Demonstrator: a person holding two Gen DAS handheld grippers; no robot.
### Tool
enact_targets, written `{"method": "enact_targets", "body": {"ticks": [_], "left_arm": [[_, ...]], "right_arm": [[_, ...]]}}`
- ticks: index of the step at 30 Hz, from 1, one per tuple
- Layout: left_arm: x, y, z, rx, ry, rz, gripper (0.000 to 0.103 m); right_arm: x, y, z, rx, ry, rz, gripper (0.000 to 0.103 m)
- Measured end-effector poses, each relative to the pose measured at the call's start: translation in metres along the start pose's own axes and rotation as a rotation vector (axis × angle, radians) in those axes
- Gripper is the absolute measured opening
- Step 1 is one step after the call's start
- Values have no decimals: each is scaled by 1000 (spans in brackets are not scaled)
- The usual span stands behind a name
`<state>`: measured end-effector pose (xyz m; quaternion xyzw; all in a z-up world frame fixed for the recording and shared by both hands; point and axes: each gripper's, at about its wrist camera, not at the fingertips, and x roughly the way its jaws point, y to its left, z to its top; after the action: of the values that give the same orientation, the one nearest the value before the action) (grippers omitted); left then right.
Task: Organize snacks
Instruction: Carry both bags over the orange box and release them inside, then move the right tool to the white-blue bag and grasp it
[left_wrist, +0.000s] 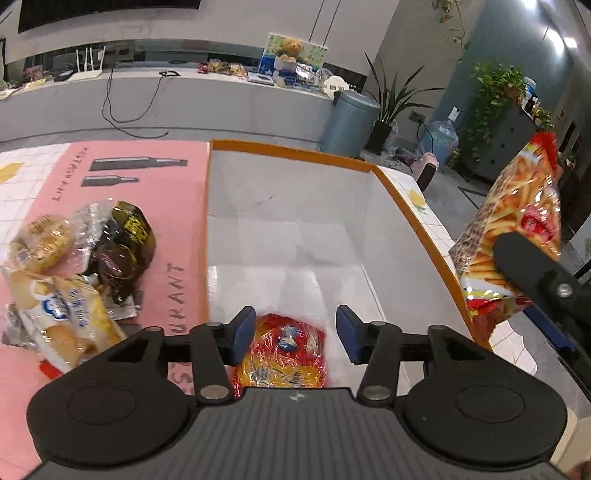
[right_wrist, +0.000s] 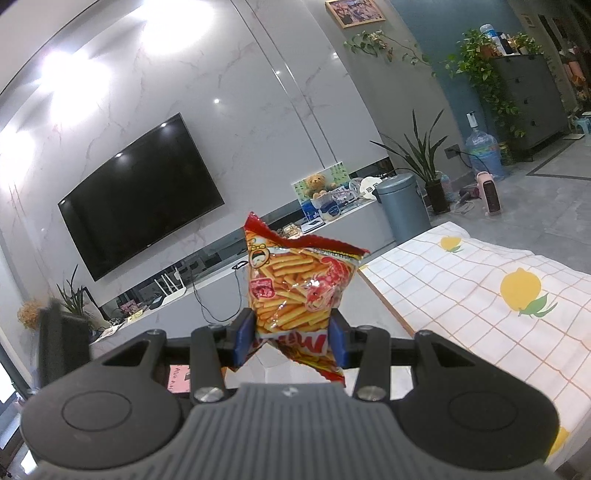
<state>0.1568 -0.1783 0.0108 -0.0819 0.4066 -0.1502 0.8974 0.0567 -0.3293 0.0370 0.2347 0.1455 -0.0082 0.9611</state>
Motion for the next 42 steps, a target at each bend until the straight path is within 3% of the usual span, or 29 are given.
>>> {"method": "enact_targets", "body": {"ticks": [7, 13, 18, 23, 27, 30, 37, 42], "left_arm": [[-43, 8, -9, 73, -26, -17, 63], [-88, 30, -14, 86, -106, 38, 65], [-111, 50, -22, 99, -135, 97, 67], [-116, 65, -42, 156, -165, 177, 68], [-115, 67, -52, 217, -190, 185, 68], [-113, 72, -54, 204, -196, 169, 68], [-103, 96, -59, 138, -149, 140, 68], [-105, 107, -61, 99, -139, 128, 68]], "right_arm": [[9, 5, 2, -61, 58, -6, 42], [23, 4, 7, -120, 105, -5, 42], [49, 5, 3, -202, 206, -61, 42], [77, 11, -8, -339, 331, -125, 42], [98, 10, -23, -453, 422, -239, 42], [109, 4, -29, -457, 482, -250, 42], [117, -7, -34, -445, 536, -315, 42], [115, -9, -35, -447, 518, -331, 43]]}}
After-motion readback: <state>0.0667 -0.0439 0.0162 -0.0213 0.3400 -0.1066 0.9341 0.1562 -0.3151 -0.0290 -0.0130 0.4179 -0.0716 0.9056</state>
